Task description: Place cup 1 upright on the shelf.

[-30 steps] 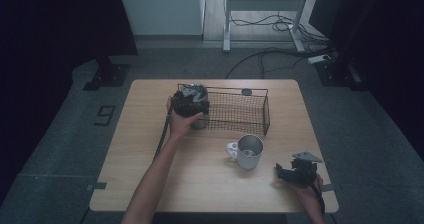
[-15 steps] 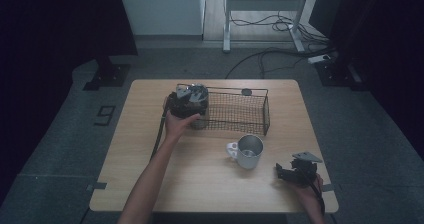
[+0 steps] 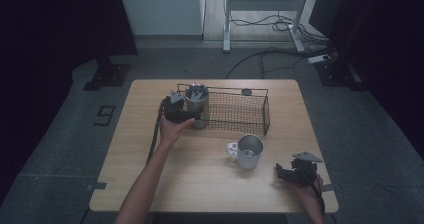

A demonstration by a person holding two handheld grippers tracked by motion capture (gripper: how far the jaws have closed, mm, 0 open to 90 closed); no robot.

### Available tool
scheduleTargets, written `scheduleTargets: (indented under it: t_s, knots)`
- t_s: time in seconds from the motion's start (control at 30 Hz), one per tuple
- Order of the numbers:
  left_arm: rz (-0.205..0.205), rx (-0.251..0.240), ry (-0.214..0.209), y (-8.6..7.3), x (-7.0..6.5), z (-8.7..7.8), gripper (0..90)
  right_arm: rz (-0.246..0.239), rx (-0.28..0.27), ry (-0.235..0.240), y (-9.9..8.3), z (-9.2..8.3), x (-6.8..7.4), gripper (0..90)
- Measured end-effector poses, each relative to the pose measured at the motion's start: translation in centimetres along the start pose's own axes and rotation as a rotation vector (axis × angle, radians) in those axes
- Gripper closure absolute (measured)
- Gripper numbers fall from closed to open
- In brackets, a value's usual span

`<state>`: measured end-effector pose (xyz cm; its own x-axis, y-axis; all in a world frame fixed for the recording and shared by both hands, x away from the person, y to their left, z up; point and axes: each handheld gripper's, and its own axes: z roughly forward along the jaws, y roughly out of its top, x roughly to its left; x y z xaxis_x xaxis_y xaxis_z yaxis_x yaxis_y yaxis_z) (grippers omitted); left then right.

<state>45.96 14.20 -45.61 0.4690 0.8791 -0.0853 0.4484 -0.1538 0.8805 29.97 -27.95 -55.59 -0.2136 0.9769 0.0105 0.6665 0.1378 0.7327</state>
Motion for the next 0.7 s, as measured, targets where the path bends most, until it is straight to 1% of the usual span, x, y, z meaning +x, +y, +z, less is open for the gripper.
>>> scheduleTargets:
  t_s: [0.17, 0.27, 0.37, 0.6, 0.7]
  knots:
    - [0.008, -0.004, -0.016, -0.6, 0.0, -1.1, 1.6, 0.000, 0.000, 0.000, 0.0, 0.0, 0.0, 9.0]
    - [0.015, -0.003, -0.011, -1.0, 0.1, -1.8, 1.9, 0.001, 0.000, 0.000, 0.0, 0.0, 0.0, 9.1]
    - [0.035, -0.024, -0.001, -1.4, -0.1, -2.9, 3.4, 0.003, 0.000, 0.000, 0.0, 0.0, 0.0, 9.1]
    - [0.066, -0.039, -0.021, -2.3, -0.8, -5.3, 4.1, 0.003, 0.000, 0.000, 0.0, 0.0, 0.0, 9.1]
    - [0.069, -0.033, -0.039, -3.0, -1.0, -6.3, 4.2, 0.003, 0.000, 0.000, 0.0, 0.0, 0.0, 9.1]
